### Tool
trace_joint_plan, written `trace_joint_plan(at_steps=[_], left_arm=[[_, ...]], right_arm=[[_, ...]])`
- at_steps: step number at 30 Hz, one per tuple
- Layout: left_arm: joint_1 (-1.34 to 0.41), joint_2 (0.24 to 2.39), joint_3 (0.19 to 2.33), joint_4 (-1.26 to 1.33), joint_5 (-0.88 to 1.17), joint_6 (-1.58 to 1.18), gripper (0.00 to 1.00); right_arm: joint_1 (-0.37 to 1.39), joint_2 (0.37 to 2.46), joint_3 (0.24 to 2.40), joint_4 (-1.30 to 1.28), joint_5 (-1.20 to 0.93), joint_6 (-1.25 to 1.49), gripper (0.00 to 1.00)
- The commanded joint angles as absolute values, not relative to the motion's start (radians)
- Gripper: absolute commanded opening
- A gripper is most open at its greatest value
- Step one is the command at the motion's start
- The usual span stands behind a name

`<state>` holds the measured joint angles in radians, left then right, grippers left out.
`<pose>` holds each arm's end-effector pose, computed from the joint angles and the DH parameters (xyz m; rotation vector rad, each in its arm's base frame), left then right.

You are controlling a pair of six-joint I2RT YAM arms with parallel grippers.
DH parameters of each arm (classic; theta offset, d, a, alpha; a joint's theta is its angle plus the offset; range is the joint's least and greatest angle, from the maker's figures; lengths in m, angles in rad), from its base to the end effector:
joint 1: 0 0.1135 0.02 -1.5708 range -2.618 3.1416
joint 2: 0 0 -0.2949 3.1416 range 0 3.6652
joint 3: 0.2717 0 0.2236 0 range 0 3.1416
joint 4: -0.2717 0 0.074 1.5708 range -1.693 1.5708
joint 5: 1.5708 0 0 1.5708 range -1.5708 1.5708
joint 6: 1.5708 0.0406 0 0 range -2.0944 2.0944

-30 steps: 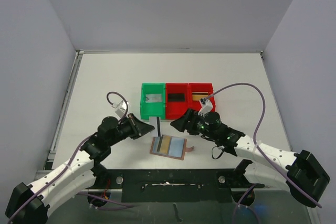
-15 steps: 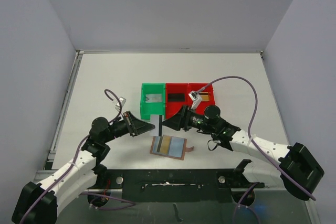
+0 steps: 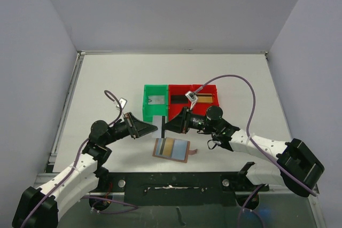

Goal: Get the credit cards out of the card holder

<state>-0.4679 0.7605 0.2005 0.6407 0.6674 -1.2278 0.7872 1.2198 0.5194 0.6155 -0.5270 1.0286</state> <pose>0.1014 -0.0794 0.2617 -0.0373 1.8226 -1.7787 0.1483 0.1778 0.2882 -0.2430 1.9789 1.7224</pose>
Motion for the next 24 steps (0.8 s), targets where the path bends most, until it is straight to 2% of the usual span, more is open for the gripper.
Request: trace_joint_plan(at_steps=[1, 6, 7, 10, 11, 13, 14, 15, 16, 20, 24], left_arm=[[-0.465, 0.733, 0.21, 0.708, 0.679, -1.234, 0.0], [-0.465, 0.738, 0.218, 0.689, 0.666, -1.224, 0.0], [-0.465, 0.739, 0.221, 0.678, 0.666, -1.217, 0.0], [-0.465, 0.739, 0.242, 0.613, 0.663, -1.184, 0.09], [-0.465, 0.732, 0.253, 0.58, 0.662, -1.166, 0.16], [-0.465, 0.711, 0.312, 0.425, 0.626, -1.076, 0.44], [-0.465, 0.695, 0.352, 0.297, 0.577, -1.013, 0.54], [-0.466, 0.675, 0.395, 0.145, 0.482, -0.946, 0.71], [-0.466, 0.654, 0.437, -0.002, 0.371, -0.898, 0.75], [-0.465, 0.593, 0.543, -0.42, -0.033, -0.838, 0.75], [-0.465, 0.579, 0.605, -0.583, -0.217, -0.815, 0.76]], right_arm=[[0.796, 1.213, 0.544, 0.737, -0.581, 1.042, 0.17], [0.795, 1.208, 0.535, 0.743, -0.587, 1.045, 0.01], [0.795, 1.205, 0.533, 0.743, -0.585, 1.045, 0.0], [0.795, 1.193, 0.541, 0.708, -0.574, 1.026, 0.0], [0.795, 1.185, 0.549, 0.67, -0.558, 1.007, 0.0], [0.795, 1.166, 0.579, 0.551, -0.509, 0.957, 0.0], [0.794, 1.154, 0.594, 0.494, -0.479, 0.934, 0.0], [0.794, 1.144, 0.612, 0.427, -0.445, 0.906, 0.0], [0.794, 1.138, 0.636, 0.338, -0.407, 0.874, 0.0], [0.795, 1.148, 0.74, 0.143, -0.273, 0.757, 0.0], [0.837, 1.226, 0.846, 0.052, -0.073, 0.612, 0.0]])
